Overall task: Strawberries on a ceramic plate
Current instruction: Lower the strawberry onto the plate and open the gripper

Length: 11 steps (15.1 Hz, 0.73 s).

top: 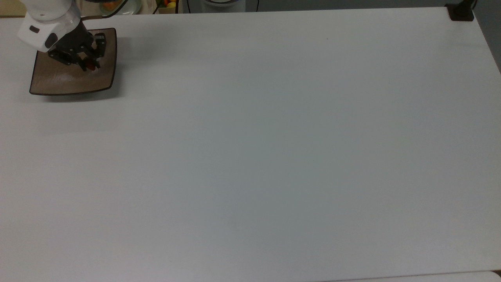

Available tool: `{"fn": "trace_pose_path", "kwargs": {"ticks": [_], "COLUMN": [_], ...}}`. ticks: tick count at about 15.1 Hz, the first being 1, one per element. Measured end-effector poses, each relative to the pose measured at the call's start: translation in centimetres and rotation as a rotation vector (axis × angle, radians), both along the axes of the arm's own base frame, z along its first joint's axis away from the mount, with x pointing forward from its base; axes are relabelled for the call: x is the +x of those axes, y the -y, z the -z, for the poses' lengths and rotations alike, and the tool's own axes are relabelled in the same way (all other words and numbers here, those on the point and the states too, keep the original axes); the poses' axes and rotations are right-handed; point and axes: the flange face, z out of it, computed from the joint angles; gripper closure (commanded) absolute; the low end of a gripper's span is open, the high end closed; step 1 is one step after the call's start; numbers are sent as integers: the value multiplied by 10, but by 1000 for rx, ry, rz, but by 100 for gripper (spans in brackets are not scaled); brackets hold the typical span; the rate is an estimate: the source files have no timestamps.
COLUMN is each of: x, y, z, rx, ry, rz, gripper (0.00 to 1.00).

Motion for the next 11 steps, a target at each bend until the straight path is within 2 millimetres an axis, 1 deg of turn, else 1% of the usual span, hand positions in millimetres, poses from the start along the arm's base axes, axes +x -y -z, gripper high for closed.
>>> {"fn": "trace_pose_path", "kwargs": {"ticks": [2, 3, 4, 5, 6, 7, 8, 11], "x": [-6, -9, -12, -14, -15, -15, -15, -15], "y": [8, 13, 17, 20, 21, 21, 21, 20], "z": [7, 10, 12, 13, 14, 14, 14, 15], "rx": [6, 7, 8, 9, 9, 9, 9, 10], "ry": [-16, -24, -29, -33, -34, -35, -35, -36], "rz": [-31, -46, -55, -60, -61, -62, -63, -63], "gripper": [81, 75, 74, 68, 50, 21, 1, 0]}}
